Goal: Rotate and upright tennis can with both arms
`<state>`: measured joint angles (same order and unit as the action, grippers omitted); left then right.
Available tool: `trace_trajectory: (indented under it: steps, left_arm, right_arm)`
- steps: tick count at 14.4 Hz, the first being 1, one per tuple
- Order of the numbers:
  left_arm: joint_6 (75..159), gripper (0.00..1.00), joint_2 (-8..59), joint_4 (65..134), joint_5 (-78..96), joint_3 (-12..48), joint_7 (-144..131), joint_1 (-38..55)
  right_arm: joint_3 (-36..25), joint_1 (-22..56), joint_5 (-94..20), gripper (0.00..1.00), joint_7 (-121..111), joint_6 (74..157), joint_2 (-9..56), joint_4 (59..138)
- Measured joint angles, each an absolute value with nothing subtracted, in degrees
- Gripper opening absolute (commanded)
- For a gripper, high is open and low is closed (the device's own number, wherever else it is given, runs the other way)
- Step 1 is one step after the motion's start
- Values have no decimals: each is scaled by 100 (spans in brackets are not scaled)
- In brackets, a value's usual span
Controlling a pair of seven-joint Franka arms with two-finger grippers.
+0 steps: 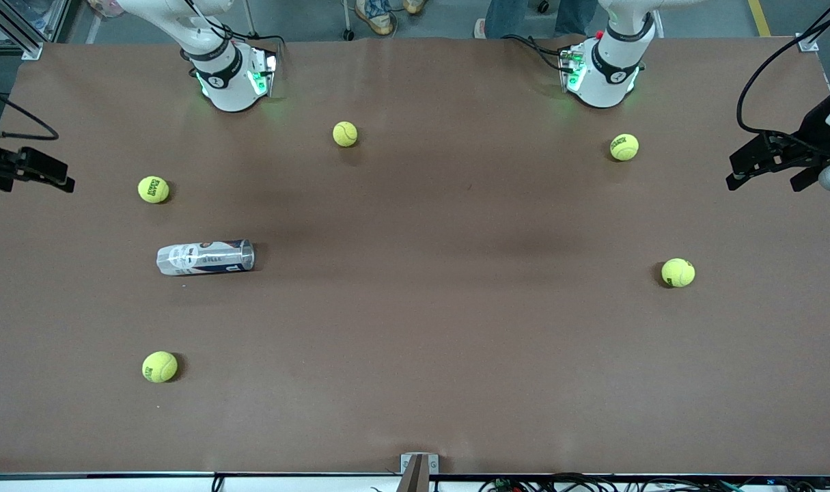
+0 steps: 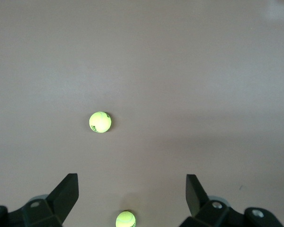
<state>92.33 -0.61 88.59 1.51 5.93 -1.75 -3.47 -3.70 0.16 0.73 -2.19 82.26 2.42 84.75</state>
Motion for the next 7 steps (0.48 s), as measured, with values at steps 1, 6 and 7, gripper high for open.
trace_trajectory:
  steps: [1, 6, 7]
  left_arm:
    - [9233, 100, -61, 8859, 144, 591, -209, -351]
    - [9240, 100, -58, 8768, 56, 588, -363, -390]
    - [9239, 100, -58, 8755, 53, 588, -370, -391]
  right_arm:
    - [-377, 5, 72, 100, -221, 8230, 139, 8578]
    - [-397, -14, 72, 100, -240, 8274, -223, 8951]
    - [-397, -14, 72, 100, -242, 8274, -271, 8982]
